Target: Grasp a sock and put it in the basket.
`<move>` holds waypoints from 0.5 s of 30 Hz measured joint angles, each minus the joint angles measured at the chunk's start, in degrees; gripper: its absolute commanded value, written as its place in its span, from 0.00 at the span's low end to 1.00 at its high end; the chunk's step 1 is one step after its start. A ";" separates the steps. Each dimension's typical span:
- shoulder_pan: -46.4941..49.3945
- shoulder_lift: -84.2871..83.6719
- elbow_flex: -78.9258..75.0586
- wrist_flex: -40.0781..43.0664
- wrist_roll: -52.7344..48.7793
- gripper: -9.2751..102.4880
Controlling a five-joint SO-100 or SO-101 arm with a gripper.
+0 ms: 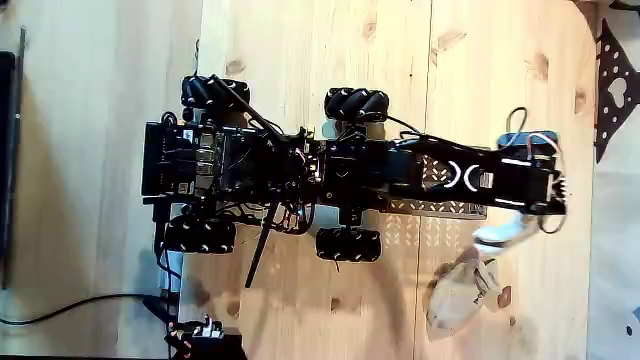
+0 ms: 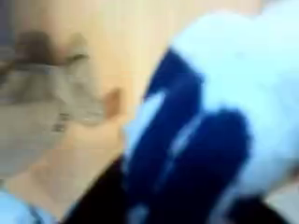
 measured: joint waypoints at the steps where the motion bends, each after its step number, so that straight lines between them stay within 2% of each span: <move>1: 0.09 0.44 1.76 0.00 -0.62 0.08; 15: -0.79 10.02 14.41 4.13 -9.49 0.08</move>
